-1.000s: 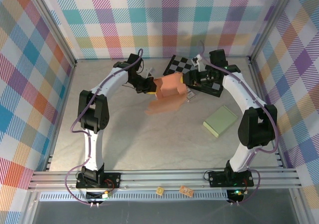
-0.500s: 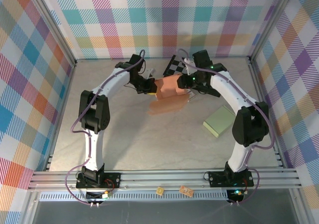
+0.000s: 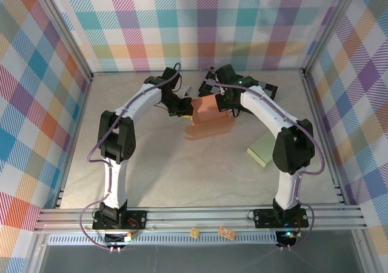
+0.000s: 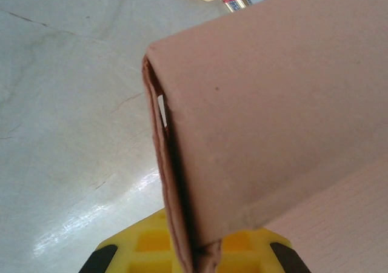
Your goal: Fold the paper box
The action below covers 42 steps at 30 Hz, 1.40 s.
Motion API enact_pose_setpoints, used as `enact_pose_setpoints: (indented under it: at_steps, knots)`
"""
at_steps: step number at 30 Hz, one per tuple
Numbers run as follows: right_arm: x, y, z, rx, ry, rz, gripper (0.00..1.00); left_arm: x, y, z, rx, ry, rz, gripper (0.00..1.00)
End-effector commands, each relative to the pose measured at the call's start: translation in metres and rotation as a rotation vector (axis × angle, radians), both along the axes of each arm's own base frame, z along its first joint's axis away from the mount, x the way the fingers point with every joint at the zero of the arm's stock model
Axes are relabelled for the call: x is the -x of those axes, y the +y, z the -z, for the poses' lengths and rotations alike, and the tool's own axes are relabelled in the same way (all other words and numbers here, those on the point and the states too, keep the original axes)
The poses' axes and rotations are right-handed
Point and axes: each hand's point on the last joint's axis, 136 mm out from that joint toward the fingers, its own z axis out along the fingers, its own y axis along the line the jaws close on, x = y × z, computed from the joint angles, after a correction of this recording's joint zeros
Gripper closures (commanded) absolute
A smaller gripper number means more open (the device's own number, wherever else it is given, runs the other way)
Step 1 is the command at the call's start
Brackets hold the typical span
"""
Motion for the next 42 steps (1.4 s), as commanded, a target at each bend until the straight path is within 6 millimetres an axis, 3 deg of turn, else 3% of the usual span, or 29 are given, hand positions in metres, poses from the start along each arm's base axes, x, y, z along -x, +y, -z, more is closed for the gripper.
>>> enact_pose_setpoints:
  at_steps: [1, 5, 8, 10, 17, 21, 27, 31, 34, 37, 42]
  knots:
    - [-0.006, -0.007, -0.004, 0.066, -0.029, 0.04, 0.98, 0.004, -0.008, -0.034, 0.038, -0.053, 0.017, 1.0]
    - [-0.009, -0.006, -0.006, 0.067, -0.039, 0.044, 0.89, 0.005, -0.008, -0.032, 0.029, -0.051, 0.017, 1.0]
    - [-0.011, -0.006, -0.007, 0.076, -0.041, 0.046, 0.75, 0.005, -0.007, -0.032, 0.025, -0.05, 0.016, 1.0]
    - [-0.013, -0.006, -0.006, 0.088, -0.043, 0.049, 0.74, 0.005, -0.008, -0.033, 0.025, -0.053, 0.017, 1.0]
    - [-0.015, -0.01, -0.004, 0.132, -0.046, 0.063, 0.86, 0.006, -0.007, -0.034, 0.019, -0.054, 0.016, 1.0]
    - [-0.015, -0.016, -0.003, 0.215, -0.06, 0.079, 1.0, 0.006, -0.006, -0.034, 0.0, -0.047, 0.002, 1.0]
    - [-0.015, -0.027, -0.002, 0.328, -0.084, 0.125, 1.0, 0.005, -0.005, -0.035, -0.025, -0.049, -0.024, 1.0]
    - [-0.014, -0.025, -0.003, 0.303, -0.082, 0.132, 1.0, 0.005, -0.002, -0.031, -0.043, -0.042, -0.053, 1.0]
    - [-0.01, -0.013, -0.01, 0.21, -0.079, 0.102, 0.79, 0.003, 0.0, -0.029, -0.054, -0.036, -0.085, 1.0]
    - [-0.002, -0.003, -0.016, 0.13, -0.074, 0.075, 0.65, 0.002, 0.003, -0.029, -0.065, -0.028, -0.112, 1.0]
    - [0.011, 0.005, -0.003, 0.07, -0.008, 0.053, 0.58, 0.003, 0.005, -0.025, -0.079, -0.01, -0.132, 1.0]
